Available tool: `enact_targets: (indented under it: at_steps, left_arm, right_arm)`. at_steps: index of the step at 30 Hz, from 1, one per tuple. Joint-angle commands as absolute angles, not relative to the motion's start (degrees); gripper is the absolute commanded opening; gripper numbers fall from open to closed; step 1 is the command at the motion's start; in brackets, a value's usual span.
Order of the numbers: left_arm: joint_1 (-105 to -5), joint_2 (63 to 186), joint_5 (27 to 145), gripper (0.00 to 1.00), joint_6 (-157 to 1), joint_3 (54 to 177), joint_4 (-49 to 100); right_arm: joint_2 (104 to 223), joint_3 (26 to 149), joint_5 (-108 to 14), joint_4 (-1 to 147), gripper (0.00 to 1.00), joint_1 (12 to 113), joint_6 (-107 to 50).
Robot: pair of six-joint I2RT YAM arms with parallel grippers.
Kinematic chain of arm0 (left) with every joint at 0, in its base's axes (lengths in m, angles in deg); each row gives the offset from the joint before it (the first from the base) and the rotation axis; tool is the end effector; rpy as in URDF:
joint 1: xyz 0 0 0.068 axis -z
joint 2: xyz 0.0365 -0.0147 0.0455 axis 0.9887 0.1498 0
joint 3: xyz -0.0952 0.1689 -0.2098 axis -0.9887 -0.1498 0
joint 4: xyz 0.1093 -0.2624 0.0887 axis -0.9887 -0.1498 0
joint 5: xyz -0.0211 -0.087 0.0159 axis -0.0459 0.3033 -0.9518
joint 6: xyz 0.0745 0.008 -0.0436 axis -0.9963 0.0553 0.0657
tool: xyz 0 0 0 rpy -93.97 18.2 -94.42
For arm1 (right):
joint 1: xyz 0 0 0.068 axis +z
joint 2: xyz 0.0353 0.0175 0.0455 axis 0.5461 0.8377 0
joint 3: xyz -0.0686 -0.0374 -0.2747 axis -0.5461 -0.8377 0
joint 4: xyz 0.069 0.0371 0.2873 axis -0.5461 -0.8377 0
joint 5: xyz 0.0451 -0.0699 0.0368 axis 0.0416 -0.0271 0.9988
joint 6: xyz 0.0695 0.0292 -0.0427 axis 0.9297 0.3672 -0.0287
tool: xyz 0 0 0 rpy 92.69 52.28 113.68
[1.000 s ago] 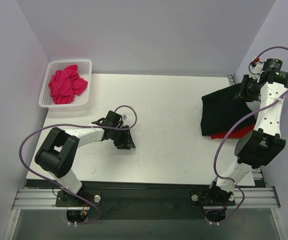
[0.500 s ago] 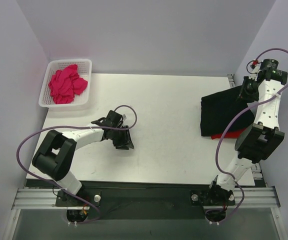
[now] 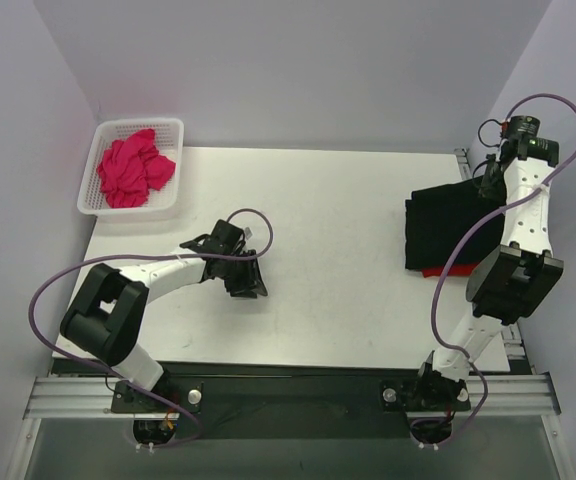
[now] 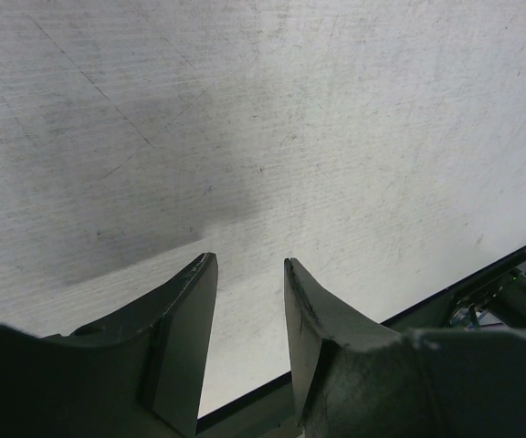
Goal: Fold and stack the t-shirts
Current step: Put the neatly folded tshirt into the corner of the board with the right arm
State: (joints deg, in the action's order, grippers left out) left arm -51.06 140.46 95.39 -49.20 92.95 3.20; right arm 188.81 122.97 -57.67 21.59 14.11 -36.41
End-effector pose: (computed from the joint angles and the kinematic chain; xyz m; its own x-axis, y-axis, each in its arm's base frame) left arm 0.2873 -0.1953 0.1173 -0.9729 -0.1406 -0.1838 -0.0287 0.8616 -0.5067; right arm 0.4512 -0.1596 0.3524 -0.6990 0.2214 -0.6800 0.3466 0.9366 -0.0514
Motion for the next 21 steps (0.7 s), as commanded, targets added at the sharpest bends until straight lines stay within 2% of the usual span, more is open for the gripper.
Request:
enact_targets:
  at_steps: [1, 9, 10, 11, 12, 14, 15, 17, 18, 21]
  left_arm:
    - [-50.8, 138.3, 94.9, 0.46, -49.3, 93.5, 3.2]
    - [-50.8, 138.0, 94.6, 0.46, -49.2, 93.6, 3.1]
    - [-50.8, 138.0, 94.5, 0.46, -49.2, 93.7, 3.0]
    - [-50.8, 137.9, 94.2, 0.46, -49.4, 93.8, 2.7]
    - [-50.7, 137.8, 94.1, 0.46, -49.6, 94.0, 2.5]
    - [-50.8, 137.3, 93.5, 0.48, -49.9, 94.2, 1.9]
    - [-50.7, 137.2, 93.4, 0.48, -50.0, 94.3, 1.7]
    - [-50.8, 136.7, 93.1, 0.50, -50.2, 94.5, 1.3]
    - [-50.7, 136.5, 93.1, 0.51, -50.2, 94.5, 1.3]
    - [-50.7, 135.8, 92.8, 0.51, -50.2, 94.8, 0.9]
  right_arm:
    - [186.1, 122.4, -67.3, 24.1, 0.00, 14.8, -35.5]
    - [187.7, 122.5, -77.2, 24.5, 0.02, 16.0, -32.8]
    - [187.9, 122.5, -79.4, 24.4, 0.08, 16.1, -32.2]
    - [188.0, 122.5, -80.3, 24.4, 0.19, 16.3, -31.9]
    - [188.1, 122.4, -80.7, 24.5, 0.36, 16.3, -31.5]
    - [188.0, 121.6, -82.0, 24.5, 0.54, 16.3, -30.5]
    - [187.7, 121.2, -82.2, 24.6, 0.70, 16.3, -30.1]
    - [187.2, 120.0, -83.1, 24.8, 0.86, 16.4, -29.7]
    - [186.5, 119.5, -83.4, 25.1, 0.98, 16.6, -29.5]
    - [185.1, 118.1, -83.3, 25.8, 1.00, 17.3, -29.2]
